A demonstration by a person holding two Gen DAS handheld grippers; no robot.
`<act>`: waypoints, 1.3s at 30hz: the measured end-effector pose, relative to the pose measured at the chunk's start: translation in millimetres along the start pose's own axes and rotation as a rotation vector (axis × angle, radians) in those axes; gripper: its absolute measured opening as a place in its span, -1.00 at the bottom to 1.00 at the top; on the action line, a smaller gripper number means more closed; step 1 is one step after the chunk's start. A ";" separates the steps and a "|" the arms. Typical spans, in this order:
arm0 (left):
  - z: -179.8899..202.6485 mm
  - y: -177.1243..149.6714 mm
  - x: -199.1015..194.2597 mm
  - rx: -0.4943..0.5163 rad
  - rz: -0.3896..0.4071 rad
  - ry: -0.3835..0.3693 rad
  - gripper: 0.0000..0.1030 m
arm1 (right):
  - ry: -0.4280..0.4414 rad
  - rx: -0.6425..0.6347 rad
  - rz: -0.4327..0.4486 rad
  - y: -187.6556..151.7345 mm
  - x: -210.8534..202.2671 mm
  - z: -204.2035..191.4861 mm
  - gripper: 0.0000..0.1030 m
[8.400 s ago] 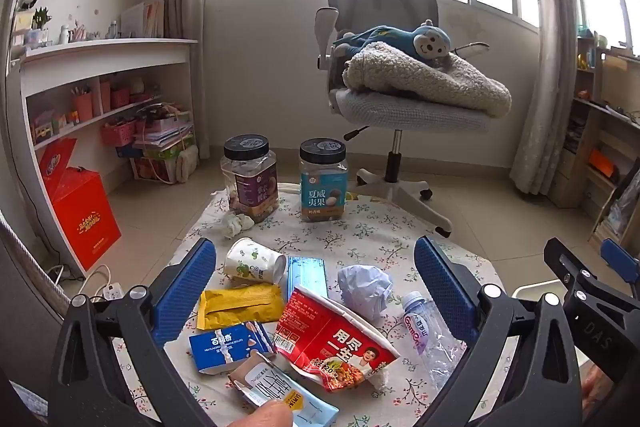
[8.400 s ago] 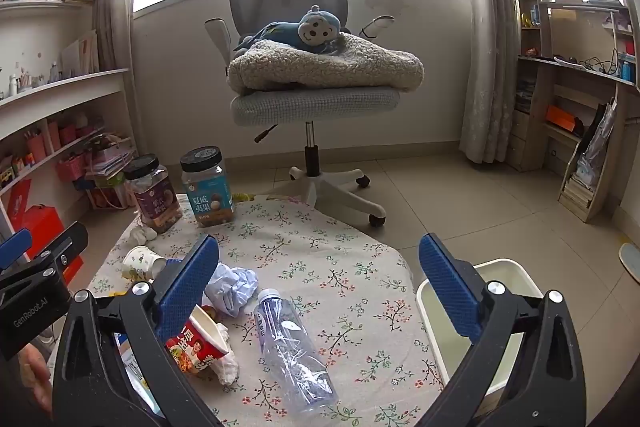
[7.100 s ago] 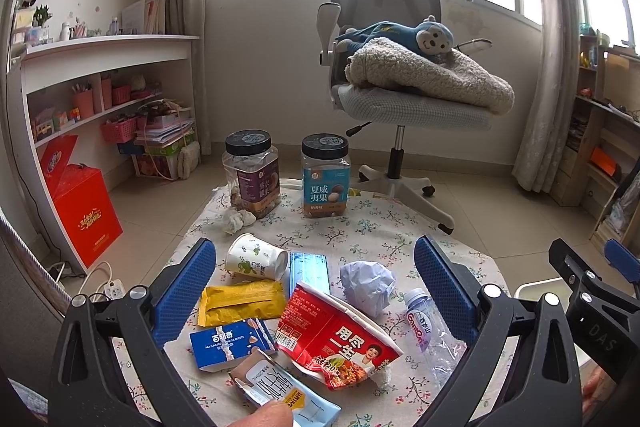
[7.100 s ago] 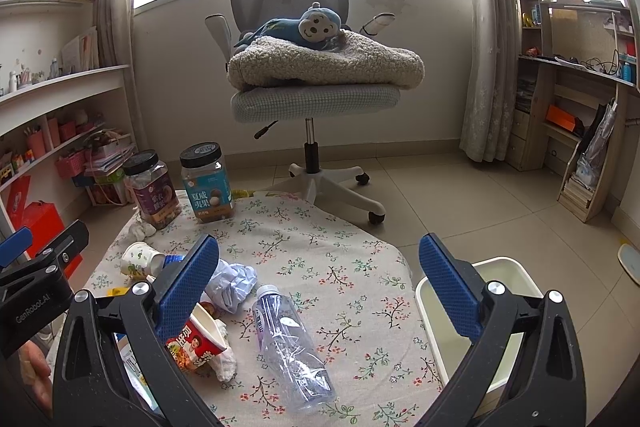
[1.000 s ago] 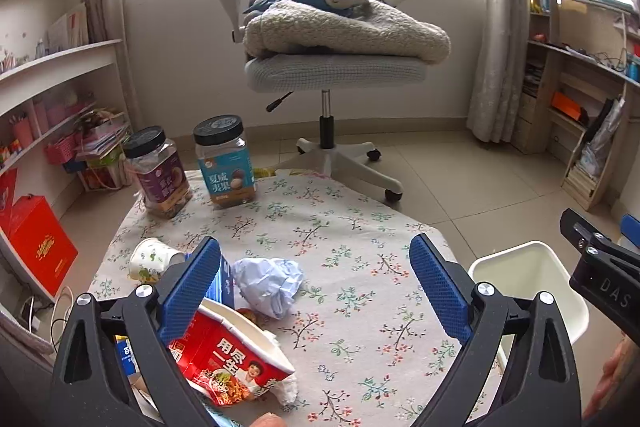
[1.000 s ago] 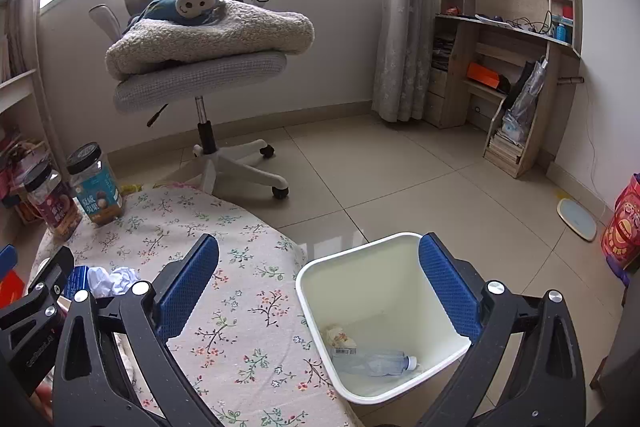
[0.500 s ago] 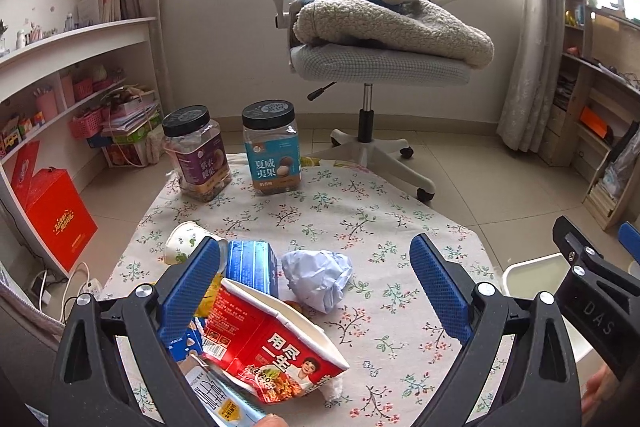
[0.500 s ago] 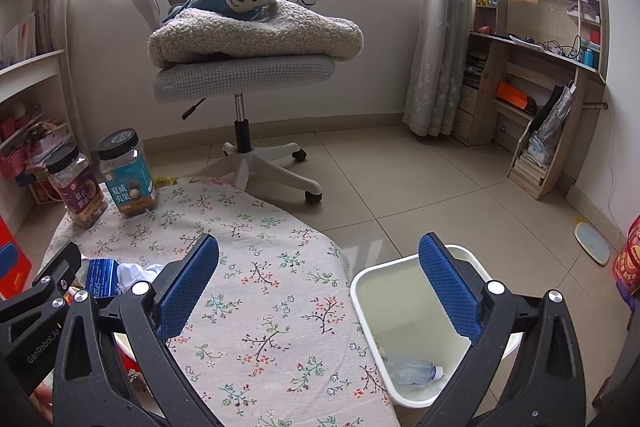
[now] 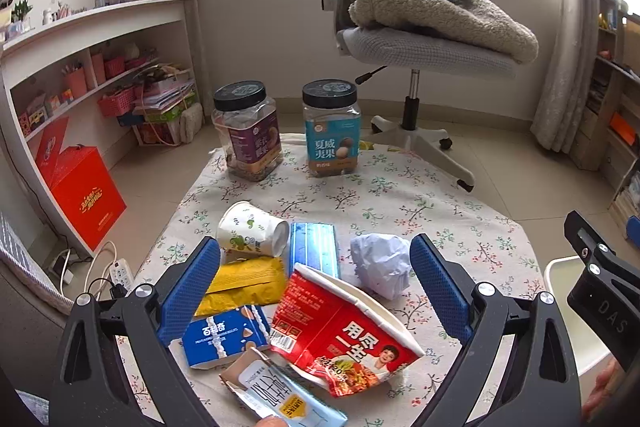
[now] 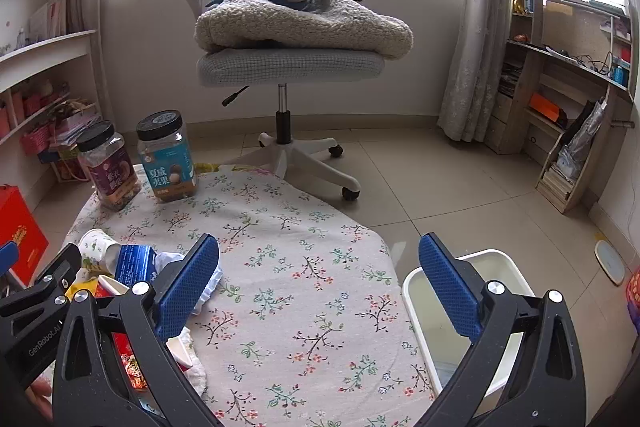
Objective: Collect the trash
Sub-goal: 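Move both tools back over the table, then grasp the milk carton with left tool while right tool grasps the red noodle cup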
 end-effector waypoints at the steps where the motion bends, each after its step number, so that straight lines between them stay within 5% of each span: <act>1: -7.2 -1.5 1.3 -0.012 -0.013 0.003 0.80 | 0.008 -0.010 -0.004 -1.2 0.1 -5.9 0.86; 5: -42.4 -9.2 13.3 -0.081 -0.104 0.013 0.80 | 0.032 -0.061 -0.016 -6.6 0.9 -26.1 0.87; 11: -94.7 -51.8 39.6 -0.232 -0.370 0.018 0.80 | 0.052 -0.096 -0.067 -16.5 9.5 -42.0 0.87; 15: -101.7 -100.9 47.3 -0.401 -0.574 -0.076 0.80 | 0.064 -0.085 -0.111 -20.8 17.3 -43.2 0.87; 18: -92.2 -127.5 46.5 -0.446 -0.656 -0.104 0.80 | 0.073 -0.062 -0.135 -20.9 21.1 -39.8 0.87; 28: -56.4 -155.4 71.8 -0.426 -0.746 -0.094 0.80 | 0.083 -0.068 -0.189 -28.2 32.1 -34.8 0.87; 30: -52.2 -163.0 73.0 -0.427 -0.773 -0.106 0.69 | 0.121 -0.076 -0.219 -32.9 36.6 -41.2 0.87; 32: -49.6 -167.1 68.8 -0.408 -0.790 -0.140 0.37 | 0.177 -0.078 -0.274 -41.0 43.1 -50.8 0.87; 39: -77.1 -132.6 29.1 -0.401 -0.617 -0.162 0.24 | 0.422 -0.103 -0.514 -84.3 63.1 -102.3 0.87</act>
Point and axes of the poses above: each gripper's, at about its wrist camera, not at the fingertips, and x roughly the way its jaws point, z to its right, y to its top, the point moved 8 cm from there along x, roughly the way its jaws point, and after that the axes turned 9 degrees about -y, right-handed, at the moved point
